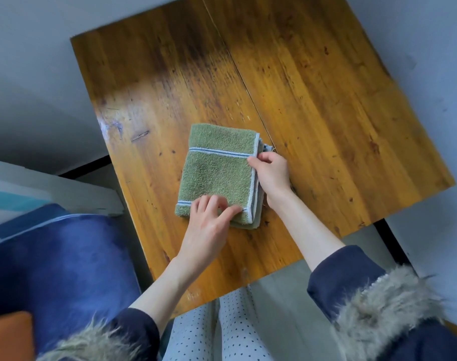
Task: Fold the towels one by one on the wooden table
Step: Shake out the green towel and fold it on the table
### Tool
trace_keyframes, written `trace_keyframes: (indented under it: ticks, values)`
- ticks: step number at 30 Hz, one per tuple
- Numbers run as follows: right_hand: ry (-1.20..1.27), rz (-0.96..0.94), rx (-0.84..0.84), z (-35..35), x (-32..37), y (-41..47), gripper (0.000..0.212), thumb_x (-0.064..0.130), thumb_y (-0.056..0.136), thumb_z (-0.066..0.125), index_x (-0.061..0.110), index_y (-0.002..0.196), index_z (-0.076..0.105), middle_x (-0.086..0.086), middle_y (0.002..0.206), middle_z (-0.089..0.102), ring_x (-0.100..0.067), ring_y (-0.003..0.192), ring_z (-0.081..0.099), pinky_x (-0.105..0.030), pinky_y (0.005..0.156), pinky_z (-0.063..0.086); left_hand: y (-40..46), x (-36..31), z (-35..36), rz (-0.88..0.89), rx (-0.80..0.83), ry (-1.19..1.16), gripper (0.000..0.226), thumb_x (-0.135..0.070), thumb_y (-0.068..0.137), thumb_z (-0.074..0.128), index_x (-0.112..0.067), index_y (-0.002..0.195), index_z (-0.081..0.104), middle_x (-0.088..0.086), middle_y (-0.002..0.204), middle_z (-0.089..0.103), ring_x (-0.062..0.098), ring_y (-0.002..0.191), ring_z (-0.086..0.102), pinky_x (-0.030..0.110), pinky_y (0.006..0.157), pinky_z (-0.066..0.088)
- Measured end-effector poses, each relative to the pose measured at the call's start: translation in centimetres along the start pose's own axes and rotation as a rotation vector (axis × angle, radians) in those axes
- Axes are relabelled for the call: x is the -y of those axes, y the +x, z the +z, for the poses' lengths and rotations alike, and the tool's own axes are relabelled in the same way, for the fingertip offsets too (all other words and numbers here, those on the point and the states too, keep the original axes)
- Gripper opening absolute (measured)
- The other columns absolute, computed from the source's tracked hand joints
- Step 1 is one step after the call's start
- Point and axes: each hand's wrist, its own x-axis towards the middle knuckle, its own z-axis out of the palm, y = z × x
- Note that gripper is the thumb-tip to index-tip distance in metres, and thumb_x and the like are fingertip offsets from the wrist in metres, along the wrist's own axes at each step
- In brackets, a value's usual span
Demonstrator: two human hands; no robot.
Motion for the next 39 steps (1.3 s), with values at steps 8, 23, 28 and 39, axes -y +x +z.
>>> trace_keyframes:
  ticks: [8, 23, 28, 39]
  values:
    - [0.173, -0.016, -0.014, -1.1, -1.5, -0.5, 0.01, 0.013, 0.085, 0.062, 0.01, 0.095, 0.061, -0.008, 0.096, 0.066, -0.022, 0.091, 0.061, -0.039, 0.085, 0.049, -1.0, -0.1, 0.3, 0.087, -0.043, 0.045, 0.04, 0.011, 0.075, 0.059, -0.013, 0.105, 0.069, 0.013, 0.09, 0.06, 0.028, 0.092, 0.047, 0.043, 0.086, 0.043]
    - [0.241, 0.122, -0.096, -1.3, -2.1, 0.9, 0.013, 0.007, 0.084, 0.059, 0.011, 0.095, 0.053, -0.012, 0.1, 0.061, -0.026, 0.094, 0.06, -0.042, 0.088, 0.049, -1.8, 0.4, 0.0, 0.175, 0.358, 0.062, 0.037, -0.027, 0.094, 0.042, -0.024, 0.128, 0.055, 0.005, 0.141, 0.046, 0.029, 0.135, 0.036, 0.057, 0.111, 0.02]
    - [-0.546, -0.703, -0.391, -1.5, -2.0, -1.2, 0.028, 0.011, 0.087, 0.053, 0.004, 0.115, 0.055, -0.016, 0.121, 0.052, -0.029, 0.114, 0.048, -0.036, 0.095, 0.035, -1.6, 0.7, -0.3, 0.079, 0.165, 0.001, 0.032, -0.017, 0.093, 0.043, -0.017, 0.12, 0.06, 0.007, 0.138, 0.049, 0.026, 0.137, 0.033, 0.055, 0.113, 0.018]
    - [-1.215, -0.722, 0.012, -0.1, -5.3, 1.2, 0.059, 0.042, 0.099, 0.02, 0.019, 0.149, 0.0, -0.007, 0.157, -0.006, -0.021, 0.144, -0.011, -0.048, 0.113, -0.011, 2.9, 4.4, 0.8, -0.103, 0.357, 0.259, 0.057, -0.044, 0.096, 0.018, -0.017, 0.146, 0.024, 0.011, 0.154, 0.018, 0.034, 0.143, 0.011, 0.055, 0.114, 0.014]
